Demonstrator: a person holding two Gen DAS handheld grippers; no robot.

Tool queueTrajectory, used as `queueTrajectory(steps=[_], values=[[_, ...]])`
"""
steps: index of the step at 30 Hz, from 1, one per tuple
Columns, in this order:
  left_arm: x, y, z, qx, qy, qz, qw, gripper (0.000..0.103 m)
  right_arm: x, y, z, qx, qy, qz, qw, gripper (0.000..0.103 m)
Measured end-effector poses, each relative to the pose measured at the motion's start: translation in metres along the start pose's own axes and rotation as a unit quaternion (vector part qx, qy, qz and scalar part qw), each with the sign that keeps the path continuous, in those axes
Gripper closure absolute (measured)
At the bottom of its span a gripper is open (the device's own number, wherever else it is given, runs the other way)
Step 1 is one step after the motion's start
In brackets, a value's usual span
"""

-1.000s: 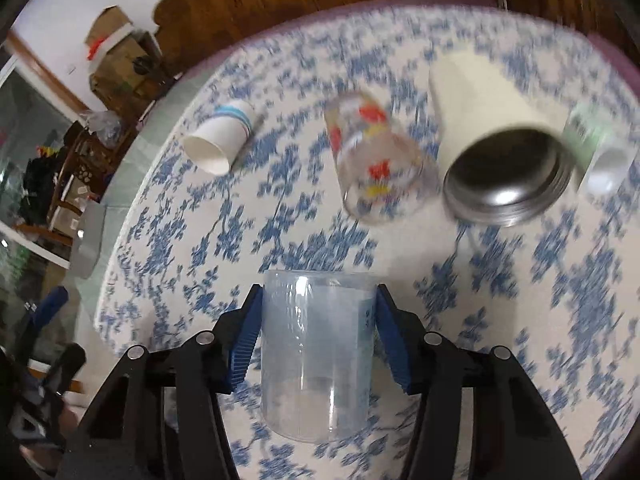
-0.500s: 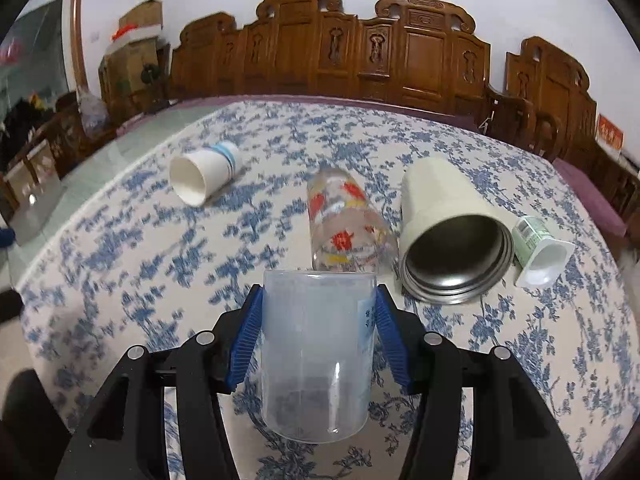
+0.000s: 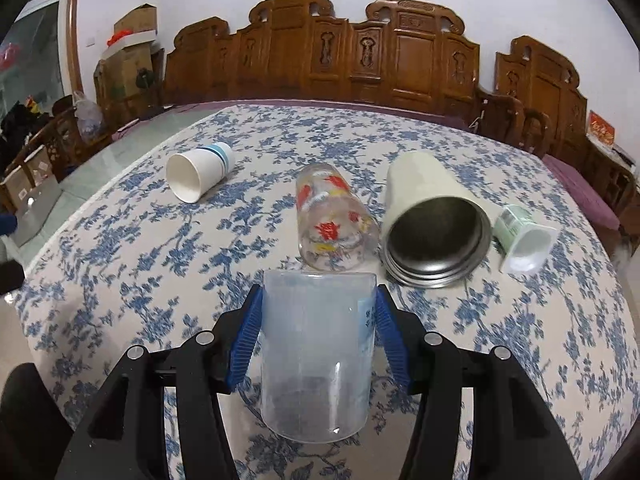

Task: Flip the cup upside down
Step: 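Rotate the held clear cup with the right gripper to stand upside down, then lower the clear cup onto the tablecloth and open the right gripper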

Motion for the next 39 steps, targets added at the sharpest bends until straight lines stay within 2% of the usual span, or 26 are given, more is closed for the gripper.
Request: queueTrajectory(steps=[11, 18, 26, 33, 39], values=[[-0.002, 0.007, 0.005, 0.011, 0.006, 0.002, 0.9999, 0.008, 0.000, -0.022, 0.054, 0.061, -0.029, 0.028, 0.997, 0.045], [0.001, 0.009, 0.008, 0.015, 0.003, 0.000, 0.9999, 0.008, 0.006, -0.041, 0.075, 0.040, -0.016, -0.009, 0.999, 0.045], [0.015, 0.014, 0.018, 0.028, -0.005, 0.002, 0.9996, 0.008, 0.010, -0.043, 0.081, 0.018, 0.005, -0.043, 0.999, 0.045], [0.034, 0.014, 0.033, 0.038, 0.001, 0.020, 0.9991, 0.008, 0.018, -0.029, 0.106, 0.028, 0.012, -0.050, 0.998, 0.030], [0.054, 0.011, 0.057, 0.053, 0.008, 0.038, 0.9978, 0.008, 0.026, -0.012, 0.138, 0.046, 0.011, -0.055, 0.997, 0.022]])
Point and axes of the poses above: each gripper's, at about its wrist camera, not at the fingertips, and z roughly against the way its jaws point, x to its right, y to its top, the point moved 10 cm from there along -z, roughly the way its jaws point, and after that the axes turned 14 degrees about x, right-handed, at the moved point
